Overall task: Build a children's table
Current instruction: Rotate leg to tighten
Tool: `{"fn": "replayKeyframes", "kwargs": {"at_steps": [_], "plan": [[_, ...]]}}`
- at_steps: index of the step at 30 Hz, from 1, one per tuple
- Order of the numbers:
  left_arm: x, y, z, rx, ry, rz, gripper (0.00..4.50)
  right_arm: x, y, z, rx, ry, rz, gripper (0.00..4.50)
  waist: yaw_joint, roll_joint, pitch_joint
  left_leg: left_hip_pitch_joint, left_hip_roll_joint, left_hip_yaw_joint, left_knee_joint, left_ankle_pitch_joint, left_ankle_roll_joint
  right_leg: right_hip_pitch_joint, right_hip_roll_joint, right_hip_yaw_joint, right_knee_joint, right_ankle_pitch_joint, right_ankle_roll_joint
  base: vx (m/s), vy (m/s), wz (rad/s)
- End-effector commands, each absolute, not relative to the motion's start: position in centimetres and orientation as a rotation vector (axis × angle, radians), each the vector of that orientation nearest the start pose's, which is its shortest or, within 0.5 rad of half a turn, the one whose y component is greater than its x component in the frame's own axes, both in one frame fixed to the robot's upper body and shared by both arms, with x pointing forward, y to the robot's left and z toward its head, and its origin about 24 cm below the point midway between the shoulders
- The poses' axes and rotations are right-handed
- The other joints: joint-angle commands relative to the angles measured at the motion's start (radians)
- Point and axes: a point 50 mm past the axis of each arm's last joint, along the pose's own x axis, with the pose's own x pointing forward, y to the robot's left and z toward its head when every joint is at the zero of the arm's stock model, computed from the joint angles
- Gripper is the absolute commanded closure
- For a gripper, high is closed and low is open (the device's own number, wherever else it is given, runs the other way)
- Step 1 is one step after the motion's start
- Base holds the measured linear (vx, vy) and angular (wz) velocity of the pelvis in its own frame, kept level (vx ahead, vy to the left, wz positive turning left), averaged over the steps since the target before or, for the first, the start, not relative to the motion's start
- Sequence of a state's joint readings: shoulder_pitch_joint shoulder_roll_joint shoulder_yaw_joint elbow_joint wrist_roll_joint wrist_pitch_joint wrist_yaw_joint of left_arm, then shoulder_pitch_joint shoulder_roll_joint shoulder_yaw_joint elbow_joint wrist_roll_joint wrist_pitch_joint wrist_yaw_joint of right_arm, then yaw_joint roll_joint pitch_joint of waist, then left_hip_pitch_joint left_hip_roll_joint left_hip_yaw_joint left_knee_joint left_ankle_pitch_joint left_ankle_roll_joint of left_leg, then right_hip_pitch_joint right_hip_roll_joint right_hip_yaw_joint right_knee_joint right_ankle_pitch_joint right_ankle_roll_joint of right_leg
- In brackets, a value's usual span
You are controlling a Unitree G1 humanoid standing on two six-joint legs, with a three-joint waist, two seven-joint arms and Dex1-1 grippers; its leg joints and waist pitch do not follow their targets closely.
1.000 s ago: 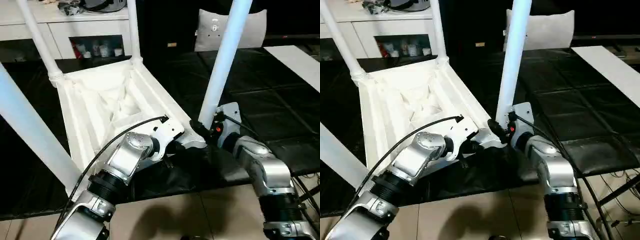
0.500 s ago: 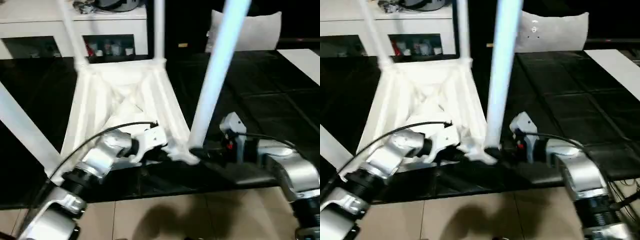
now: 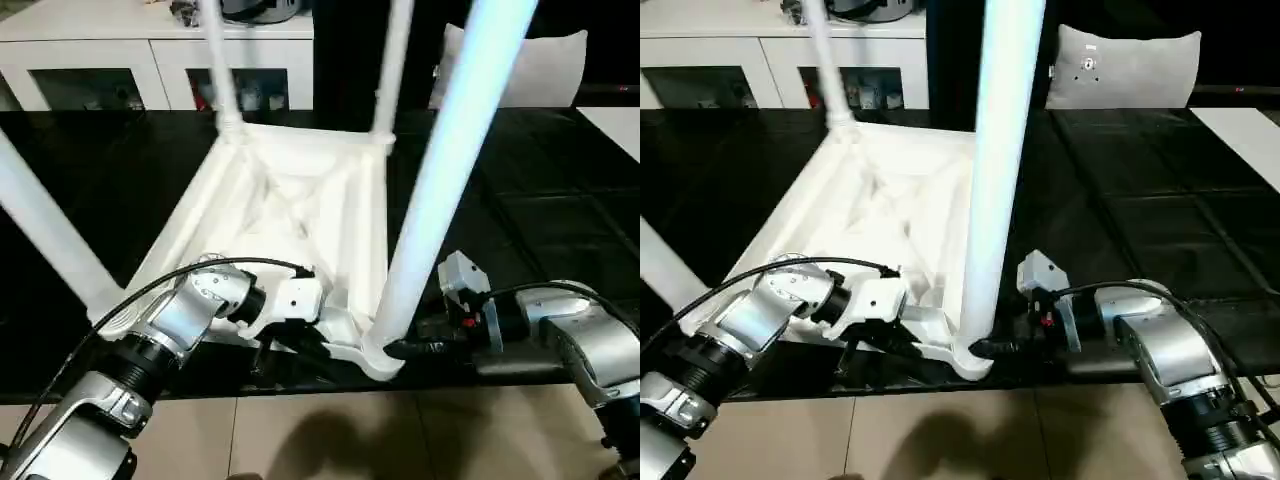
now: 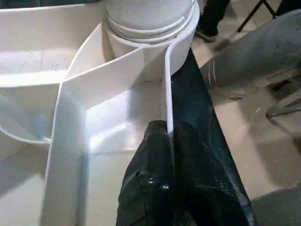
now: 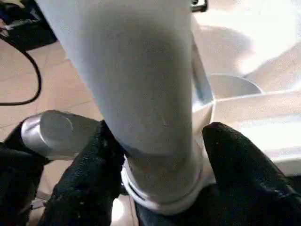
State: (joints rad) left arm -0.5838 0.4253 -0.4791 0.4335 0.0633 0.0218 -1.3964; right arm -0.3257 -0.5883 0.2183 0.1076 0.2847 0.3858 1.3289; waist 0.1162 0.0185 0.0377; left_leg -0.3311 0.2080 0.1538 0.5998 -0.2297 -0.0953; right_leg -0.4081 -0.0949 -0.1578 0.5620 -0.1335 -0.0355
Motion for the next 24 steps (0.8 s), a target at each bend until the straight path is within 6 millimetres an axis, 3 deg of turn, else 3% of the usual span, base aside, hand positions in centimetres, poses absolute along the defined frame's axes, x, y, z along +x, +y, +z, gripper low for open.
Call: {"fn": "replayKeyframes", "kwargs": {"at_steps": [1,7,8,10,13,15,18,22,24], "plan": [[28.8,10.0,6.1,0.687,0.440,-1.774,4.50,26.5,-16.9,7.4,-0.139,0.446,1.432,1.93,-0.005,-0.016,-0.066,-0.014,0.026,0.009,-0.068,-0.067,0.086,0.070,-0.062,0.063,-0.054,-0.342,-0.114,0.000,0.000,0.00],[28.9,10.0,6.0,0.678,0.433,-1.759,4.50,26.1,-16.7,7.5,-0.093,0.446,1.463,2.43,-0.005,-0.018,-0.067,-0.015,0.024,0.009,-0.067,-0.058,0.086,0.070,-0.061,0.062,-0.055,-0.349,-0.105,0.000,0.000,0.00],[29.0,10.0,6.0,0.656,0.436,-1.740,4.50,25.9,-16.6,7.5,-0.067,0.437,1.467,2.46,-0.005,-0.011,-0.067,-0.013,0.025,0.009,-0.067,-0.058,0.085,0.069,-0.061,0.062,-0.055,-0.349,-0.106,0.000,0.000,0.00],[29.2,9.8,5.8,0.580,0.462,-1.660,4.50,25.5,-16.1,7.7,0.013,0.408,1.441,2.50,-0.003,-0.014,-0.067,-0.015,0.028,0.008,-0.067,-0.050,0.081,0.071,-0.061,0.064,-0.051,-0.329,-0.111,0.000,0.000,0.00],[29.7,9.1,5.8,0.488,0.457,-1.534,4.50,26.0,-15.4,7.1,0.011,0.410,1.317,2.52,-0.008,-0.016,-0.063,-0.015,0.024,0.010,-0.069,-0.070,0.071,0.070,-0.060,0.061,-0.060,-0.369,-0.098,0.000,0.000,0.00],[29.9,8.3,5.9,0.399,0.453,-1.438,4.50,26.9,-14.8,6.5,-0.001,0.411,1.169,2.52,-0.017,-0.015,-0.057,-0.010,0.014,0.011,-0.068,-0.105,0.044,0.065,-0.058,0.054,-0.077,-0.469,-0.063,0.000,0.000,0.00],[29.9,7.6,5.8,0.340,0.466,-1.374,4.50,27.8,-14.3,6.1,0.017,0.420,1.032,2.53,-0.047,-0.021,-0.057,-0.021,0.001,0.007,-0.065,-0.131,0.038,0.073,-0.054,0.037,-0.094,-0.552,0.002,0.000,0.000,0.00],[30.9,6.3,5.9,0.269,0.466,-1.177,4.50,29.7,-13.5,5.3,0.063,0.449,0.724,2.56,-0.089,-0.022,-0.055,-0.022,-0.007,0.009,-0.055,-0.145,0.050,0.062,-0.046,0.028,-0.106,-0.576,0.017,0.000,0.000,0.00],[31.4,5.6,6.0,0.243,0.462,-1.098,4.50,30.1,-13.0,5.1,0.051,0.448,0.653,2.56,-0.096,-0.017,-0.058,-0.018,-0.008,0.006,-0.053,-0.148,0.049,0.060,-0.047,0.018,-0.112,-0.588,0.023,0.000,0.000,0.00]]}}
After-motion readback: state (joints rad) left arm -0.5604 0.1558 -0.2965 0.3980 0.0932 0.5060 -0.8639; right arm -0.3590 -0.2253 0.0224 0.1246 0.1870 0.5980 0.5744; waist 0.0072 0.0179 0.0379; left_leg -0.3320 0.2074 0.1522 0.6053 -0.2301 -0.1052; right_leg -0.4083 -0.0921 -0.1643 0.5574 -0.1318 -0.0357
